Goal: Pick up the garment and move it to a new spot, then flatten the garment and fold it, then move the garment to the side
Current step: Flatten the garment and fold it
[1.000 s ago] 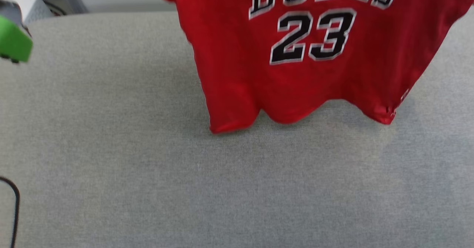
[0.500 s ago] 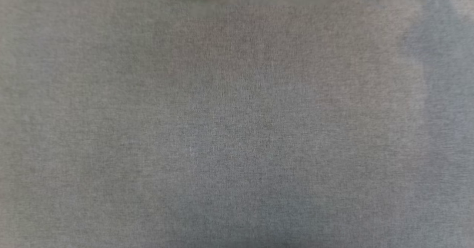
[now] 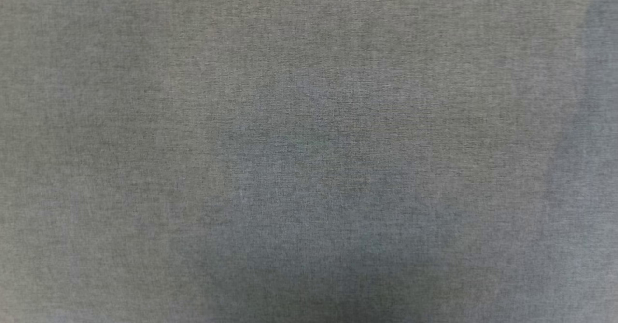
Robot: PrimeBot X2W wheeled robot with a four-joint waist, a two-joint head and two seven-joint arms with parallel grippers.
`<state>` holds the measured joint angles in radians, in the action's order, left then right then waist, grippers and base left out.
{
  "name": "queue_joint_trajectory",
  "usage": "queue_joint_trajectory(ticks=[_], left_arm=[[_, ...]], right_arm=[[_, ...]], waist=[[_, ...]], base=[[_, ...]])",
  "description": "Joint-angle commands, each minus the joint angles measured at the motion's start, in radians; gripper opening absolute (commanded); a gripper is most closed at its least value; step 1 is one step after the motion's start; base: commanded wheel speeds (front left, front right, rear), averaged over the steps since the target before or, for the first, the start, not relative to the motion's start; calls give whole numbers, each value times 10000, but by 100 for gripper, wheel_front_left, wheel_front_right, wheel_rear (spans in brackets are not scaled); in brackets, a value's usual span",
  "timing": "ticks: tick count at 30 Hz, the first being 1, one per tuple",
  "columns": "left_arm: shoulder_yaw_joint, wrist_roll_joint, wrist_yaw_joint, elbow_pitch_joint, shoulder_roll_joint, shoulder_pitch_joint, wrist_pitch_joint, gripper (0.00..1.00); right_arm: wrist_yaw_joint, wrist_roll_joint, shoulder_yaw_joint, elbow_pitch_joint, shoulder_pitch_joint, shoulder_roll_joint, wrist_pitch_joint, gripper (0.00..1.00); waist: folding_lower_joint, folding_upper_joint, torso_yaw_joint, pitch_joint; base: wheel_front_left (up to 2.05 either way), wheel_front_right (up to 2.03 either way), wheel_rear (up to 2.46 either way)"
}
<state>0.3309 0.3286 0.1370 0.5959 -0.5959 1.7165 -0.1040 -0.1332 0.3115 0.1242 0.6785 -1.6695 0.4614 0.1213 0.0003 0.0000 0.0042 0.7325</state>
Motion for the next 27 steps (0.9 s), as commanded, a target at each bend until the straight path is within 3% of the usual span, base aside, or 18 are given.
queue_joint_trajectory(ticks=[1,8,16,27], left_arm=[[19,34,-66,251,16,-67,-263,0],[582,466,-65,1070,604,-1563,-1100,0],[1088,1068,-64,1376,1128,-4539,-1508,0],[1431,1913,-64,946,1434,-9455,-1514,0]], right_arm=[[25,29,41,197,147,67,-233,0],[25,541,834,735,1436,-89,-1069,0],[25,1856,1508,1106,3895,-73,-1733,0],[25,4059,2660,476,8187,452,-1389,0]], waist=[[-3,0,130,54],[-3,0,270,-531],[-3,0,339,-2138],[-3,0,532,-4524]], base=[[0,0,0],[0,0,0],[0,0,0],[0,0,0]])
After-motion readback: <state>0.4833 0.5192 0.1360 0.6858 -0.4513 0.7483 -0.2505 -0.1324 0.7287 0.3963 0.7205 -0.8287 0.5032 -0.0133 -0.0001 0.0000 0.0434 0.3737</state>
